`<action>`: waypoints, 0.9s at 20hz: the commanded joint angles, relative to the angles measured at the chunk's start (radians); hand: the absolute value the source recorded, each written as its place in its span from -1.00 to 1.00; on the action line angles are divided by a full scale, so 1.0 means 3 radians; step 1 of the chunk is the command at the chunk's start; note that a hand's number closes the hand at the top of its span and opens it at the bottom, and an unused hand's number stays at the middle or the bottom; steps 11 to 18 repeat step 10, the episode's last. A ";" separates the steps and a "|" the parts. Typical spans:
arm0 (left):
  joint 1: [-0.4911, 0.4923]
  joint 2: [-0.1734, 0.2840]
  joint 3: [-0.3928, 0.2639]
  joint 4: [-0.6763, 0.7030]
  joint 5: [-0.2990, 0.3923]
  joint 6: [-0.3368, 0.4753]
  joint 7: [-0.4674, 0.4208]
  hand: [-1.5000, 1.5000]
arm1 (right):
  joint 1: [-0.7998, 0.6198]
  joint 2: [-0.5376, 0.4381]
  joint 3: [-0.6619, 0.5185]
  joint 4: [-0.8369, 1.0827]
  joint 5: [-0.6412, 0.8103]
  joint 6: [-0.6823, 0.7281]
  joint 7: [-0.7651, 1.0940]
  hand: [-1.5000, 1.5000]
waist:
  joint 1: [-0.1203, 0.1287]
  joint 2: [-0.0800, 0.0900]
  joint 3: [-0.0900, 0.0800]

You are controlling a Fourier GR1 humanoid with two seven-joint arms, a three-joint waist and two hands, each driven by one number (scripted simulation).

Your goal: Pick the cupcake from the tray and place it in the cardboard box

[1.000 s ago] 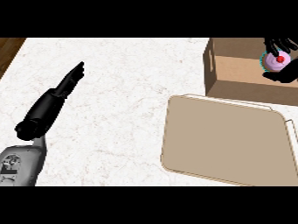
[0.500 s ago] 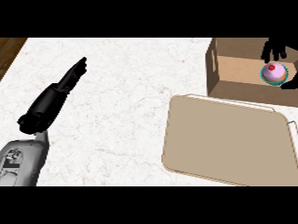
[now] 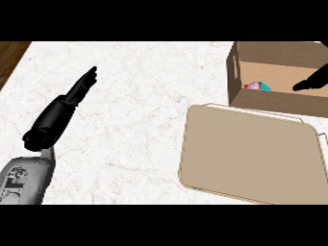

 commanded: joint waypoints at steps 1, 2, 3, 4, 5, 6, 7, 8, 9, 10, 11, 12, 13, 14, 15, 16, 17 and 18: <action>0.0017 -0.0009 0.0005 -0.0026 0.0012 0.0004 -0.0011 0.00 | -0.0145 0.0013 -0.0605 0.0397 -0.0661 0.0772 -0.0052 -1.00 | 0.0009 0.0005 0.0003; -0.0010 -0.0033 -0.0021 -0.0039 0.0006 0.0008 0.0025 0.00 | -0.0155 0.0043 -0.0725 0.0481 -0.0795 0.0826 0.0038 -1.00 | -0.0004 0.0006 0.0005; -0.0078 0.0032 0.0048 0.0003 0.0040 -0.0026 0.0002 0.00 | -0.0259 0.0029 -0.0817 0.0560 -0.0887 0.0878 0.0224 -1.00 | 0.0025 0.0031 0.0000; 0.0060 -0.0001 -0.0024 -0.0002 -0.0020 -0.0007 -0.0058 0.00 | -0.0203 -0.0113 -0.0858 0.0646 -0.0929 0.1001 0.0289 -1.00 | -0.0002 0.0021 -0.0002; 0.0013 -0.0073 -0.0068 -0.0023 -0.0051 0.0052 -0.0043 0.00 | -0.0330 -0.0073 -0.0952 0.0701 -0.1021 0.0956 0.0500 -1.00 | 0.0027 0.0026 -0.0003; -0.0045 0.0007 0.0005 -0.0076 0.0029 -0.0026 0.0040 0.00 | -0.0305 -0.0252 -0.1011 0.0741 -0.1073 0.1033 0.0544 -1.00 | 0.0032 0.0029 0.0001; 0.0005 0.0008 0.0002 -0.0076 0.0049 -0.0052 0.0053 0.00 | -0.0252 -0.0318 -0.1036 0.0787 -0.1103 0.1097 0.0591 -1.00 | 0.0035 0.0034 0.0002; -0.0093 0.0015 0.0022 -0.0066 0.0042 -0.0033 0.0052 0.00 | -0.0303 -0.0306 -0.1122 0.0814 -0.1187 0.1038 0.0697 -1.00 | 0.0052 0.0053 0.0004; -0.0030 -0.0036 -0.0026 -0.0007 0.0016 -0.0016 0.0000 0.00 | -0.0312 -0.0375 -0.1163 0.0807 -0.1231 0.1079 0.0723 -1.00 | 0.0057 0.0070 0.0004; -0.0067 0.0022 -0.0001 -0.0096 0.0039 -0.0056 0.0041 0.00 | -0.0239 -0.0424 -0.1193 0.0797 -0.1257 0.0988 0.0726 -1.00 | 0.0098 0.0081 0.0010; -0.0067 0.0022 -0.0001 -0.0096 0.0039 -0.0056 0.0041 0.00 | -0.0239 -0.0424 -0.1193 0.0797 -0.1257 0.0988 0.0726 -1.00 | 0.0098 0.0081 0.0010; -0.0067 0.0022 -0.0001 -0.0096 0.0039 -0.0056 0.0041 0.00 | -0.0239 -0.0424 -0.1193 0.0797 -0.1257 0.0988 0.0726 -1.00 | 0.0098 0.0081 0.0010; -0.0067 0.0022 -0.0001 -0.0096 0.0039 -0.0056 0.0041 0.00 | -0.0239 -0.0424 -0.1193 0.0797 -0.1257 0.0988 0.0726 -1.00 | 0.0098 0.0081 0.0010; -0.0067 0.0022 -0.0001 -0.0096 0.0039 -0.0056 0.0041 0.00 | -0.0239 -0.0424 -0.1193 0.0797 -0.1257 0.0988 0.0726 -1.00 | 0.0098 0.0081 0.0010; -0.0067 0.0022 -0.0001 -0.0096 0.0039 -0.0056 0.0041 0.00 | -0.0239 -0.0424 -0.1193 0.0797 -0.1257 0.0988 0.0726 -1.00 | 0.0098 0.0081 0.0010; -0.0067 0.0022 -0.0001 -0.0096 0.0039 -0.0056 0.0041 0.00 | -0.0239 -0.0424 -0.1193 0.0797 -0.1257 0.0988 0.0726 -1.00 | 0.0098 0.0081 0.0010; -0.0067 0.0022 -0.0001 -0.0096 0.0039 -0.0056 0.0041 0.00 | -0.0239 -0.0424 -0.1193 0.0797 -0.1257 0.0988 0.0726 -1.00 | 0.0098 0.0081 0.0010; -0.0067 0.0022 -0.0001 -0.0096 0.0039 -0.0056 0.0041 0.00 | -0.0239 -0.0424 -0.1193 0.0797 -0.1257 0.0988 0.0726 -1.00 | 0.0098 0.0081 0.0010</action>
